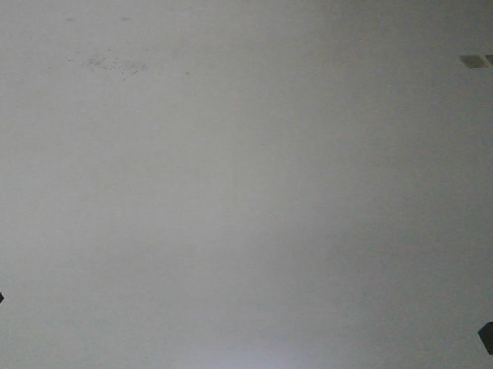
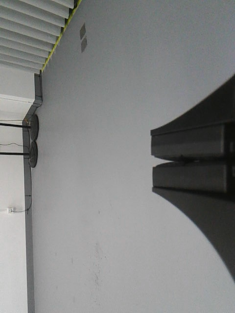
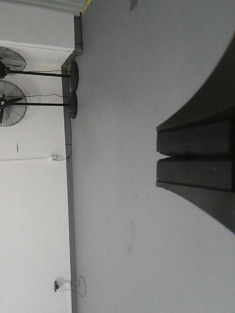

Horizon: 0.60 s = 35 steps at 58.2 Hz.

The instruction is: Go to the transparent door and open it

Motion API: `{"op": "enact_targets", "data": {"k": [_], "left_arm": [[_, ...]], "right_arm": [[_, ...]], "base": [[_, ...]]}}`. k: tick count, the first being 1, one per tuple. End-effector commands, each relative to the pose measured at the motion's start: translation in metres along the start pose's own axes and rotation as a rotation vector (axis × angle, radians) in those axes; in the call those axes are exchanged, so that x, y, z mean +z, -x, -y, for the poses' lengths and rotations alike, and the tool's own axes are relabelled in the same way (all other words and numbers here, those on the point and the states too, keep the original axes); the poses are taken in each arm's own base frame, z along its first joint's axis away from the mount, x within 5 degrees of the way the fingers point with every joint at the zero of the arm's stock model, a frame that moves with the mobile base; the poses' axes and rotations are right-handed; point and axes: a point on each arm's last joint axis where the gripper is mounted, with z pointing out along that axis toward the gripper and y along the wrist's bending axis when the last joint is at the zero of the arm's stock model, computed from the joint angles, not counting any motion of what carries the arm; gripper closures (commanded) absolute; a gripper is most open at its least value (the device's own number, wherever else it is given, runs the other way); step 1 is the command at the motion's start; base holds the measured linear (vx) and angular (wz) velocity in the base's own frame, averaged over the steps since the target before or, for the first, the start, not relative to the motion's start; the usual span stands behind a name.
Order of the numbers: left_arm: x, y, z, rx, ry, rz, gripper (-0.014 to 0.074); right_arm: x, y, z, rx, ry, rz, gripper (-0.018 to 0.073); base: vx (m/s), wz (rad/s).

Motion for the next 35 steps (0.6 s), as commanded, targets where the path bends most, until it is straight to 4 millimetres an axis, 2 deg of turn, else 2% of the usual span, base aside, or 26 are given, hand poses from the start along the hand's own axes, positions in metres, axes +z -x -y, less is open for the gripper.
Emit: {"op": "enact_targets", "data": {"k": [1, 35], "left_arm": [[-0.0002, 0.0039, 0.0003, -0.017, -0.007, 0.079, 0.0602], [-0.0002, 0.0039, 0.0003, -0.017, -0.007, 0.079, 0.0602]], "right_arm": [[-0.0012, 0.0066, 0.0003, -0.005, -0.003, 0.091, 0.0561], [-0.0012, 0.0066, 0.0003, -0.005, -0.003, 0.091, 0.0561]], "base": [[0.00, 0.00], [0.00, 0.00]]}}
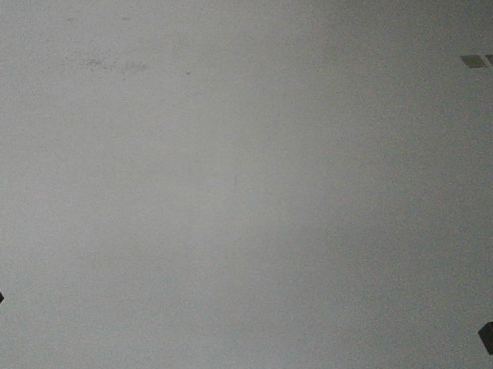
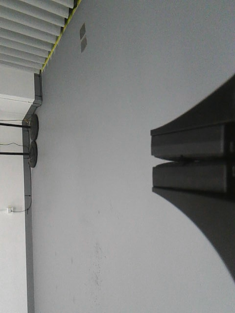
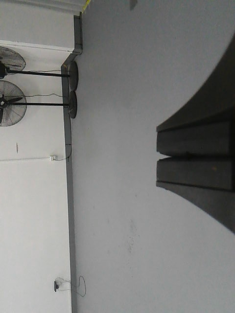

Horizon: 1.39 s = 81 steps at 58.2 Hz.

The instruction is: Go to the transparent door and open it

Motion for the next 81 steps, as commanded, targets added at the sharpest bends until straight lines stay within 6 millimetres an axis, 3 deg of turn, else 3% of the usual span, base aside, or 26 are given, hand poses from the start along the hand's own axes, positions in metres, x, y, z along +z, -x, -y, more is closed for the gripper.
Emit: {"op": "enact_targets", "data": {"k": [1, 52, 81], "left_arm": [[-0.0002, 0.0039, 0.0003, -0.017, -0.007, 0.079, 0.0602], [-0.0002, 0.0039, 0.0003, -0.017, -0.007, 0.079, 0.0602], [-0.0002, 0.0039, 0.0003, -0.017, -0.007, 0.079, 0.0602]], "right_arm": [[-0.0012, 0.0066, 0.0003, -0.005, -0.003, 0.091, 0.0561], [-0.0012, 0.0066, 0.0003, -0.005, -0.003, 0.091, 0.0561], [-0.0012, 0.0066, 0.0004, -0.005, -0.004, 0.091, 0.0561]], "base": [[0.00, 0.01], [0.13, 0.07], [0.28, 0.51]]}}
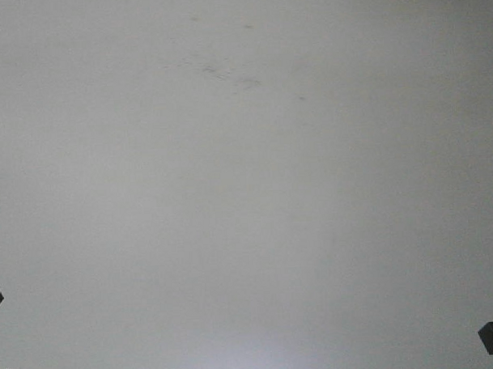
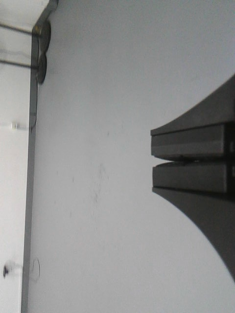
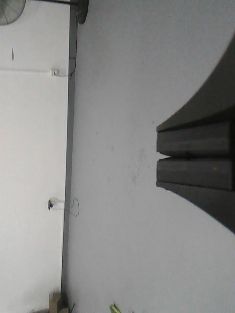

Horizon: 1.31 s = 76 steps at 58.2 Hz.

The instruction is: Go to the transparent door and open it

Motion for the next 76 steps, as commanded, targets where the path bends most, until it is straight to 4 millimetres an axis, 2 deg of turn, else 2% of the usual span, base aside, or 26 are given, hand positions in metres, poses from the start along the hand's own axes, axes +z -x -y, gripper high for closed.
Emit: {"op": "enact_targets", "data": {"k": [1, 76], "left_arm": [[-0.0002, 0.0039, 0.0003, -0.017, -0.007, 0.079, 0.0602], [-0.0002, 0.0039, 0.0003, -0.017, -0.007, 0.079, 0.0602]], "right_arm": [[-0.0012, 0.0066, 0.0004, -0.005, -0.004, 0.091, 0.0561], [-0.0012, 0.0066, 0.0004, -0.005, -0.004, 0.091, 0.0561]], "base": [[0.28, 0.55], [0.33, 0.38]]}}
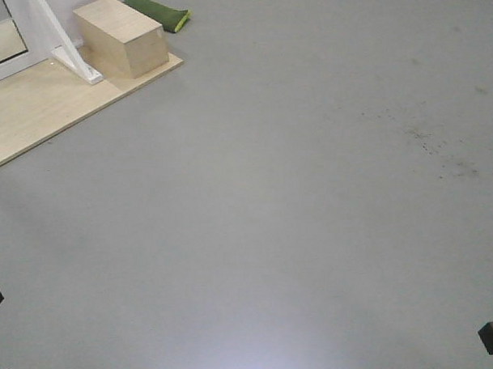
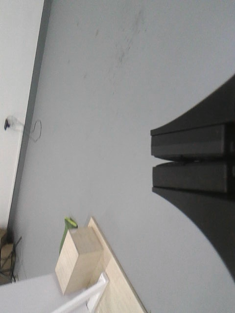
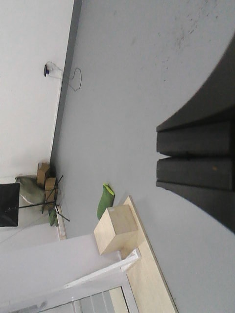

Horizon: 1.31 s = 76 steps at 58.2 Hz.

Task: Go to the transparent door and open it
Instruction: 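Drive the base toward the white-framed glass sliding door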

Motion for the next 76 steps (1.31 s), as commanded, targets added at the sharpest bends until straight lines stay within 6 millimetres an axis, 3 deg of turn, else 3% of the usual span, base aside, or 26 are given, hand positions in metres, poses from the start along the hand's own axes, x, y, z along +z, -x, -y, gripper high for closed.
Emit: {"op": "enact_targets", "data": {"k": [1, 76], "left_arm": [[-0.0002, 0.0039, 0.0003, -0.017, -0.007, 0.079, 0.0602], [-0.0002, 0.0039, 0.0003, -0.017, -0.007, 0.079, 0.0602]], "right_arm": [[-0.0012, 0.0066, 0.0004, -0.005, -0.004, 0.091, 0.0561], [-0.0012, 0.0066, 0.0004, -0.005, -0.004, 0.091, 0.0561]], "base": [[0.43, 0.39], [0.47, 0.22]]}}
